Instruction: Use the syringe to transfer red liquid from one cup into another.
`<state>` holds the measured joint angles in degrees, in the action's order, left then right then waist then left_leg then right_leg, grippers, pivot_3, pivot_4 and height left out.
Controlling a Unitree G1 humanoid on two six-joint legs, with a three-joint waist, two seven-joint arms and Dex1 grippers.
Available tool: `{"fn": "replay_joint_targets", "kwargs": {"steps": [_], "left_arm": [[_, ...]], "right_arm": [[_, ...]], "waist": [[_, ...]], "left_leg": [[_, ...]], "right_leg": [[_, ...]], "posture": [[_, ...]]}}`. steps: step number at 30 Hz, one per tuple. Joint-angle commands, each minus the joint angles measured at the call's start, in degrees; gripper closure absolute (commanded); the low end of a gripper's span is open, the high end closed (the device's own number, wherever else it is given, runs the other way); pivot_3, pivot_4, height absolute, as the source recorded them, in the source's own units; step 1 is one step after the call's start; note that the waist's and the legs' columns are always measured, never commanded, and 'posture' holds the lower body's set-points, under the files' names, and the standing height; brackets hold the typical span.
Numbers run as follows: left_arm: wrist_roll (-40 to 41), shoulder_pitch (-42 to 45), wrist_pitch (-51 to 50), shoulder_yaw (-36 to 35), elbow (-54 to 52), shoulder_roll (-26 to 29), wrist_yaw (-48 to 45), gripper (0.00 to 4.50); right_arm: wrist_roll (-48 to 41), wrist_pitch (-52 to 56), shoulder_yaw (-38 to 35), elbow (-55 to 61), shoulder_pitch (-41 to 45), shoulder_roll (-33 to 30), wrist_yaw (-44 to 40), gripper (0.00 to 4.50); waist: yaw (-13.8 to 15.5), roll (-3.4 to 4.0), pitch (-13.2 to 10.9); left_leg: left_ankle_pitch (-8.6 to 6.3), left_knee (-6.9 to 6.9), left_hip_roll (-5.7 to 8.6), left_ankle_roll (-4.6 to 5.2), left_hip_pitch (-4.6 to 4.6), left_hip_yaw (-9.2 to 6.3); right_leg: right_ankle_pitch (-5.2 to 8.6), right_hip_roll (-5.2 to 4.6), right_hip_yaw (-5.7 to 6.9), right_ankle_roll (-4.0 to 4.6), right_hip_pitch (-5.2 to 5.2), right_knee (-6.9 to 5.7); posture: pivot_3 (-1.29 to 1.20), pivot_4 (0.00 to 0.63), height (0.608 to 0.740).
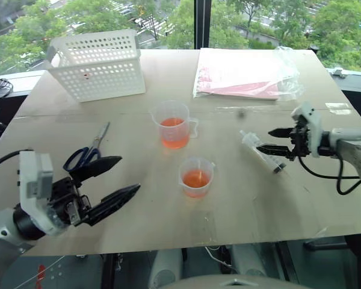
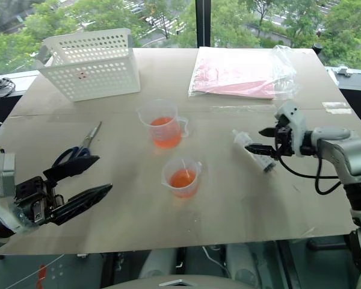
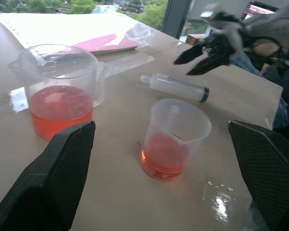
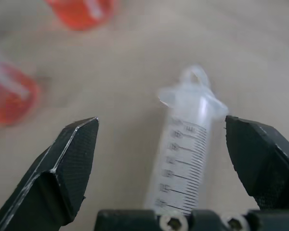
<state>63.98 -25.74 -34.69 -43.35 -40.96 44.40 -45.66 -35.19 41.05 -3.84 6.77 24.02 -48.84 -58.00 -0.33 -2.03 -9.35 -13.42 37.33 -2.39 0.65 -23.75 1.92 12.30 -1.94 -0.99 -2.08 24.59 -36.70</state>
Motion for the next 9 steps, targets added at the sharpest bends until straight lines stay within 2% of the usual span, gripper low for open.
{"fn": "replay_joint_targets", "kwargs": {"steps": [1, 4, 9], "left_arm": [[-3.2, 1.9, 0.1, 1.6, 2.6, -0.9, 5.1, 0.0], [-4.5, 3.5, -0.6, 1.6, 6.6, -1.5, 8.2, 0.0], [-7.7, 2.4, -0.3, 2.1, 11.0, -3.6, 9.0, 0.0]], "right_arm": [[-2.9, -5.5, -11.3, 6.9, -8.1, -1.2, -2.6, 0.04], [-4.2, -7.5, -20.4, 11.5, -18.3, -0.8, -2.9, 0.04], [-0.9, -14.5, -30.5, 15.8, -37.6, 0.6, -7.4, 0.04]], "waist": [[0.2, -0.01, 0.0], [0.1, -0.04, 0.0], [0.2, -0.03, 0.2]], "left_leg": [[0.0, 0.0, 0.0, 0.0, 0.01, -0.01], [0.0, 0.06, 0.0, 0.0, 0.06, -0.03], [0.0, 0.07, -0.01, 0.0, 0.15, -0.01]], "right_leg": [[0.01, 0.0, 0.0, 0.0, -0.01, 0.0], [0.02, 0.0, 0.03, -0.01, -0.08, -0.04], [0.06, 0.0, 0.03, -0.04, -0.14, -0.04]], "posture": [[0.0, 0.15, 0.74], [0.0, 0.15, 0.74], [0.0, 0.15, 0.74]]}}
